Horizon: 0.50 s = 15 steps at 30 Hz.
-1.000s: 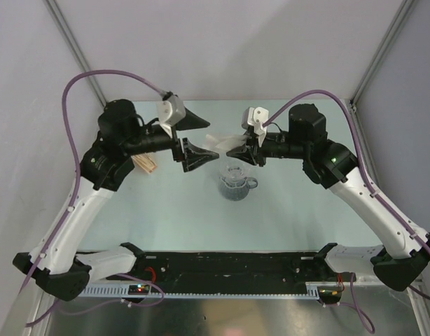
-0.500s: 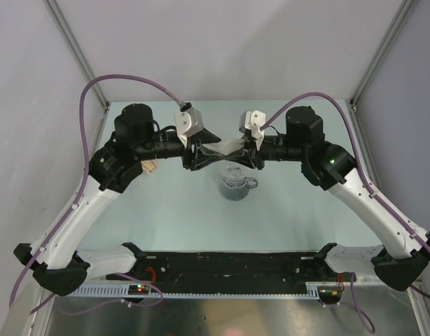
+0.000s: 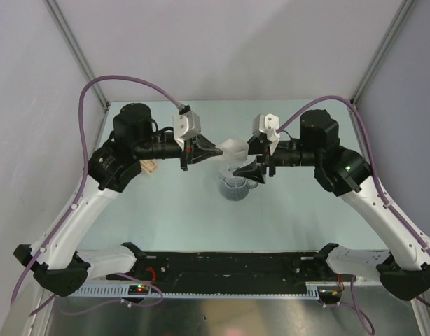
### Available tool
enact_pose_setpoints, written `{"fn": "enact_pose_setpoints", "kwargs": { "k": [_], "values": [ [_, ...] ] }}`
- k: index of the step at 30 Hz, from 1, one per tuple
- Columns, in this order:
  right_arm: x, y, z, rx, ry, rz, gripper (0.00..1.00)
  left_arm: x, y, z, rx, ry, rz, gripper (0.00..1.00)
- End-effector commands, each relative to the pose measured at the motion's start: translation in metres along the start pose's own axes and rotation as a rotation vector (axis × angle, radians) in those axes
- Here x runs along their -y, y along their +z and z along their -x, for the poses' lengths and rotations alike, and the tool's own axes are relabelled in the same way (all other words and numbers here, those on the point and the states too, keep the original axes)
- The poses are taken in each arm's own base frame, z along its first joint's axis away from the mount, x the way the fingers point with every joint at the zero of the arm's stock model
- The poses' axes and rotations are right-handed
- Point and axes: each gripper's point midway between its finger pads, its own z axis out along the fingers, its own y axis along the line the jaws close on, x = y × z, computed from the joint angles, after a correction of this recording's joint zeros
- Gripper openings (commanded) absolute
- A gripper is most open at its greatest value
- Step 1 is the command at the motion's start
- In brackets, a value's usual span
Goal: Place the coffee filter in the dripper
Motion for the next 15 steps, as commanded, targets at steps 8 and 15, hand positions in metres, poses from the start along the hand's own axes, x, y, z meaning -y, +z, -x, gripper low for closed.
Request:
{"fn": "enact_pose_setpoints", "kwargs": {
  "k": [8,15],
  "values": [
    [-0.016,-0.020,0.017,0.064,0.059,0.069,0.34,0.014,-0.008,0.022,0.065,0.053,-0.080,0.00],
    [-0.015,-0.029,0.021,0.077,0.024,0.061,0.01,0.012,-0.008,0.021,0.061,0.054,-0.070,0.00]
  ]
}}
